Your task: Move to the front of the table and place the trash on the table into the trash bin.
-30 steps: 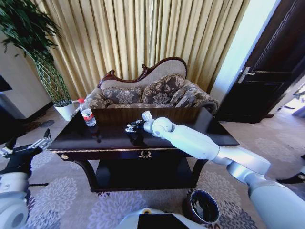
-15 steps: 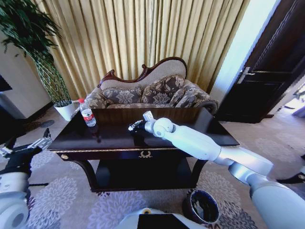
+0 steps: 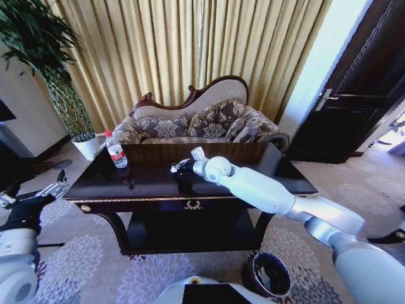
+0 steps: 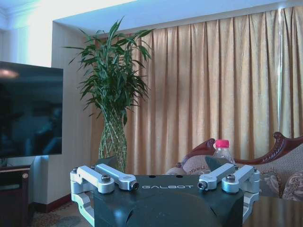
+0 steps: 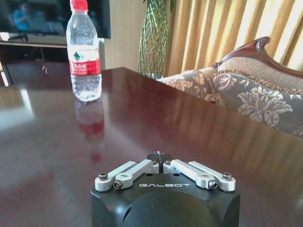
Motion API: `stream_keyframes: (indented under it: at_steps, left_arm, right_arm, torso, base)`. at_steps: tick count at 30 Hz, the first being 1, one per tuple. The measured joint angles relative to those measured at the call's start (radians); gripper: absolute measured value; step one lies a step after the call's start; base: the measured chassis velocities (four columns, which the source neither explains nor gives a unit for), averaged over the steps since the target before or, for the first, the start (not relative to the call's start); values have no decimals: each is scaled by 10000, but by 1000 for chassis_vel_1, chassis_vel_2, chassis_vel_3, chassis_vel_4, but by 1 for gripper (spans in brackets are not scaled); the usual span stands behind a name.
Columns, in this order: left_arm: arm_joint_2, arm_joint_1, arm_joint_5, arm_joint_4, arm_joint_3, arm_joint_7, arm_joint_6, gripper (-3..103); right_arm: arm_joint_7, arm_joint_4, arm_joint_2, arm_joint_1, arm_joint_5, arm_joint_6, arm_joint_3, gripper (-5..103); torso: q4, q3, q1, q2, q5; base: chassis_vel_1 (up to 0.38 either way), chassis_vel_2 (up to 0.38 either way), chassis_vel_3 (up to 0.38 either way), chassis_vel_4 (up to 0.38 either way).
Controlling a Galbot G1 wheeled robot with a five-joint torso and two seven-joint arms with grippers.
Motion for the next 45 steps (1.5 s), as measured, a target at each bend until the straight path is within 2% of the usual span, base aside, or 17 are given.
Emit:
stream_keyframes:
  at_steps: [4, 11, 13, 14, 17, 19, 21, 24, 28, 29, 31, 33, 34, 35, 36, 41, 45]
  left_arm:
    - [0, -30, -3, 0, 36, -4, 0, 100]
    - [51, -77, -23, 1, 93, -14, 12, 100]
    - [148, -144, -132, 0, 107, -7, 12, 100]
    - [148, -144, -132, 0, 107, -7, 12, 100]
    - [222, -233, -206, 0, 186, 25, 20, 100]
    - [232, -343, -215, 1, 330, 54, 28, 100]
    - [229, -376, -216, 0, 367, 61, 30, 100]
    - [296, -569, -229, 1, 550, 103, 49, 100]
    - [368, -700, -240, 1, 683, 124, 55, 100]
    - [405, -757, -241, 1, 814, 122, 59, 100]
    - [419, -763, -242, 1, 877, 126, 61, 100]
    - [470, -751, -235, 0, 983, 203, 62, 100]
    - [470, -751, -235, 0, 983, 203, 62, 100]
    - [497, -746, -231, 1, 994, 236, 62, 100]
    - [497, -746, -231, 1, 994, 236, 62, 100]
    - [588, -686, -220, 1, 974, 382, 39, 100]
    - [610, -686, -216, 14, 1007, 418, 23, 100]
  right_arm:
    - [88, 30, -29, -88, 10, 289, 191, 0]
    - [478, 121, -288, -577, 256, 863, 1750, 0]
    - [493, 424, -785, -1124, 420, 913, 2832, 0]
    - [493, 424, -785, -1124, 420, 913, 2832, 0]
    - [515, 751, -1395, -1760, 362, 914, 3850, 0]
    - [689, 1180, -2099, -2576, -159, 911, 4889, 0]
    - [760, 1369, -2323, -2862, -384, 905, 5214, 0]
    - [1129, 2547, -3342, -4801, -915, 878, 7072, 0]
    - [1351, 2996, -3797, -6056, -1090, 1082, 8072, 0]
    - [1473, 3214, -4044, -6878, -1291, 1378, 8814, 0]
    - [1499, 3324, -4111, -7243, -1359, 1476, 9153, 0]
    - [1518, 3622, -4082, -8214, -1611, 1716, 10133, 0]
    - [1518, 3622, -4082, -8214, -1611, 1716, 10133, 0]
    - [1517, 3808, -3903, -8979, -1818, 1871, 10791, 0]
    - [1517, 3808, -3903, -8979, -1818, 1871, 10791, 0]
    - [1500, 4393, -3303, -11045, -2183, 2162, 12561, 0]
    - [1498, 4629, -3134, -11531, -2196, 2202, 13025, 0]
  torso:
    - [0, 0, 1, 0, 0]
    - [3, 0, 0, 0, 0]
    - [0, 0, 1, 0, 2]
    - [0, 0, 1, 0, 2]
    - [-3, 1, 1, 0, 2]
    - [-4, 0, 0, 0, 5]
    - [-2, -1, 0, 1, 4]
    - [-1, -1, 0, 0, 0]
    - [-6, -1, -1, 0, 4]
    - [-5, -2, -2, 1, 2]
    - [-3, -2, -2, 1, 1]
    - [3, -1, -1, 1, 0]
    - [3, -1, -1, 1, 0]
    - [5, 0, -1, 0, 0]
    - [5, 0, -1, 0, 0]
    - [-4, -1, -2, 1, 2]
    - [-1, -1, -2, 1, 3]
  base:
    - [0, 0, 0, 0]
    - [0, 0, 0, 0]
    - [0, 0, 0, 0]
    - [0, 0, 0, 0]
    - [0, 0, 0, 0]
    - [0, 0, 0, 0]
    - [0, 0, 0, 0]
    - [0, 0, 0, 0]
    - [0, 0, 0, 0]
    - [0, 0, 0, 0]
    - [0, 0, 0, 0]
    - [0, 0, 0, 0]
    - [0, 0, 0, 0]
    - [0, 0, 0, 0]
    - [0, 0, 0, 0]
    - [0, 0, 0, 0]
    - [0, 0, 0, 0]
